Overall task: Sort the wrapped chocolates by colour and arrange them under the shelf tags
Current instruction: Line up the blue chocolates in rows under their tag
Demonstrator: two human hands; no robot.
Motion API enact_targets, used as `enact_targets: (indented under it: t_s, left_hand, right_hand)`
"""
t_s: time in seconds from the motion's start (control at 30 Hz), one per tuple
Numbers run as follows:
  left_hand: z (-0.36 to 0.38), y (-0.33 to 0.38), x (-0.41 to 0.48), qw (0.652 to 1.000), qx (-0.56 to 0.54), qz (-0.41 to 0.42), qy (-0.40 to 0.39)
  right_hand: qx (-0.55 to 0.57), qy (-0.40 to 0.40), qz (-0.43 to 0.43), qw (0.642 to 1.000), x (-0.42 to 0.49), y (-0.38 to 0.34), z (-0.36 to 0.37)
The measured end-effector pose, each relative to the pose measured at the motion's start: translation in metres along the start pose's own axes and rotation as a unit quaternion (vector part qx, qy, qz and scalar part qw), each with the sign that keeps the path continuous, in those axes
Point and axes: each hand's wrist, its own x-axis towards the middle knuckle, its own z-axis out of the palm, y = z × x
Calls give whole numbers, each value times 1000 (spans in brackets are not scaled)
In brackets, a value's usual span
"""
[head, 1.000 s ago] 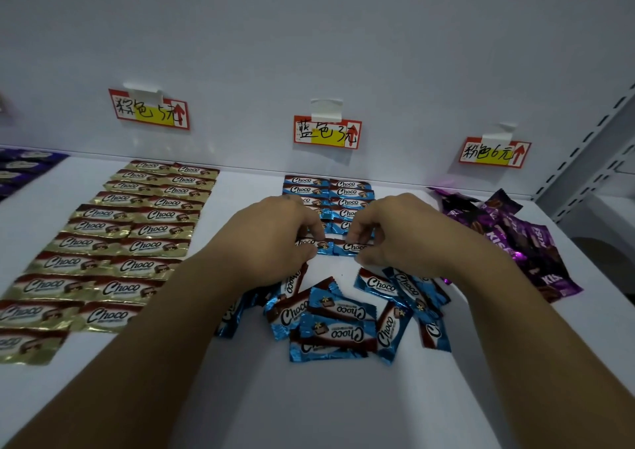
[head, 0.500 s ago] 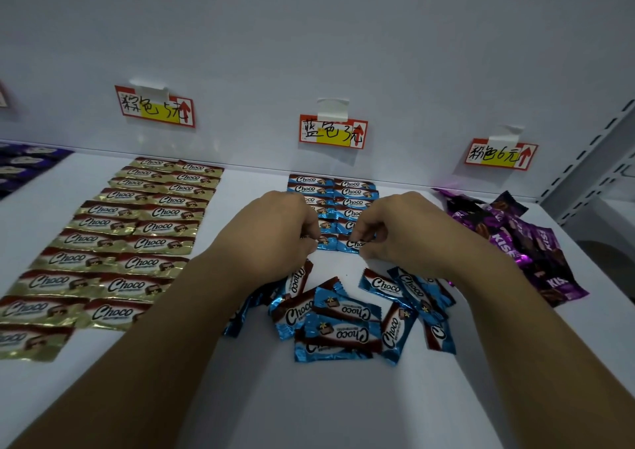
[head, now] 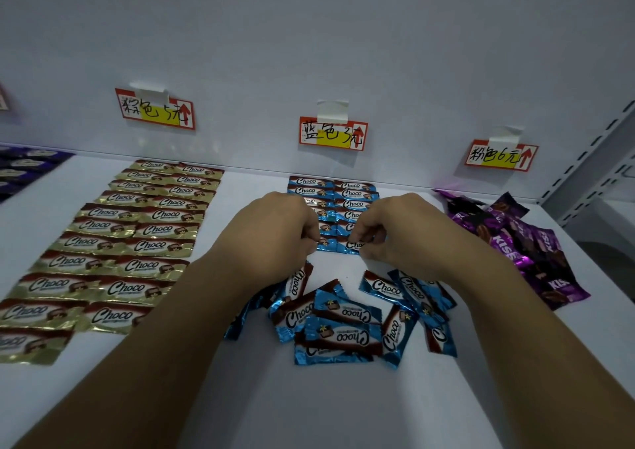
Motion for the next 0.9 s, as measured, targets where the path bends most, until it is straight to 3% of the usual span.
enact_targets:
  t_s: [0.27, 0.43, 0.63, 0.9]
  left_hand:
    - [-15, 2, -11, 999, -19, 12, -26]
    - [-19, 9, -20, 992, -19, 17, -126]
    - [-32, -2, -20, 983, 34, -34, -180]
    - [-27, -1, -20, 974, -10, -2, -226]
  right_hand:
    - [49, 1, 10, 999, -14, 11, -26]
    - [25, -110, 15, 994, -26, 6, -34]
    - [9, -158, 7, 987, -19, -6, -20]
    - [9, -149, -56, 987, -18, -12, -15]
